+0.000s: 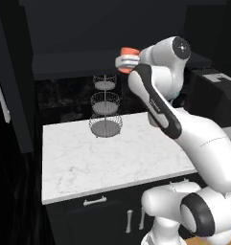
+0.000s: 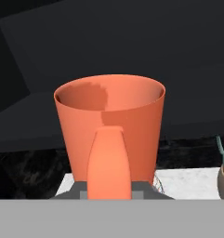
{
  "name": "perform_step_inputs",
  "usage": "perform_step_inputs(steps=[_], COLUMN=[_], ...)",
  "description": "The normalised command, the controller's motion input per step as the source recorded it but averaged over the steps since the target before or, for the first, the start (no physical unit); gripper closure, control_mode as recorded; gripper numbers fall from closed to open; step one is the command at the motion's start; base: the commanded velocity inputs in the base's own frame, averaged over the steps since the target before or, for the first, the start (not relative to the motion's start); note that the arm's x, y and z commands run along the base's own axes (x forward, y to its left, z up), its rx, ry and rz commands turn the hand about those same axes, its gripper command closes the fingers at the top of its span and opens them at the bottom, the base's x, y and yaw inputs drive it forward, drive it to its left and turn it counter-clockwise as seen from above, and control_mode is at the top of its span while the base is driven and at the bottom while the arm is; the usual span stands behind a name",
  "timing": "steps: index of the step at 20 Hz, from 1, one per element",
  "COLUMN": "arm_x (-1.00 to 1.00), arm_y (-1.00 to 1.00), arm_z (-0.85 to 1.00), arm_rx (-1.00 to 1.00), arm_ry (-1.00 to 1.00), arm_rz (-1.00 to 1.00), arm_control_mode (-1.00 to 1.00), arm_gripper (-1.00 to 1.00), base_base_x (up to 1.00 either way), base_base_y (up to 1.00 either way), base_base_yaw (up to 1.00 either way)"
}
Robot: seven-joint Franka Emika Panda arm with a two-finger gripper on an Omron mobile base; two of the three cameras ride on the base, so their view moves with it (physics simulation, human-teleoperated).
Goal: Gather all objects into one cabinet and sort the glasses and bowls to opposite sides.
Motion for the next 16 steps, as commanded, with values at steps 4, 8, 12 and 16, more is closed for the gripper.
perform_step_inputs(steps=[4, 8, 12, 16], arm_x=[-1.0, -1.0, -1.0, -0.9], arm_y=[-0.35, -0.07, 0.0, 0.02], arm_z=[0.0, 0.0, 0.0, 0.0], arm_rx=[0.0, -0.01, -0.06, -0.03], arm_ry=[0.01, 0.12, 0.22, 0.22], arm_rz=[-0.04, -0.1, -0.12, -0.02], arm_control_mode=[-1.0, -1.0, -1.0, -1.0], arm_gripper=[1.0, 1.0, 1.0, 1.0], base_base_x=[0.0, 0.0, 0.0, 0.0], base_base_y=[0.0, 0.0, 0.0, 0.0], base_base_yaw=[0.0, 0.0, 0.0, 0.0])
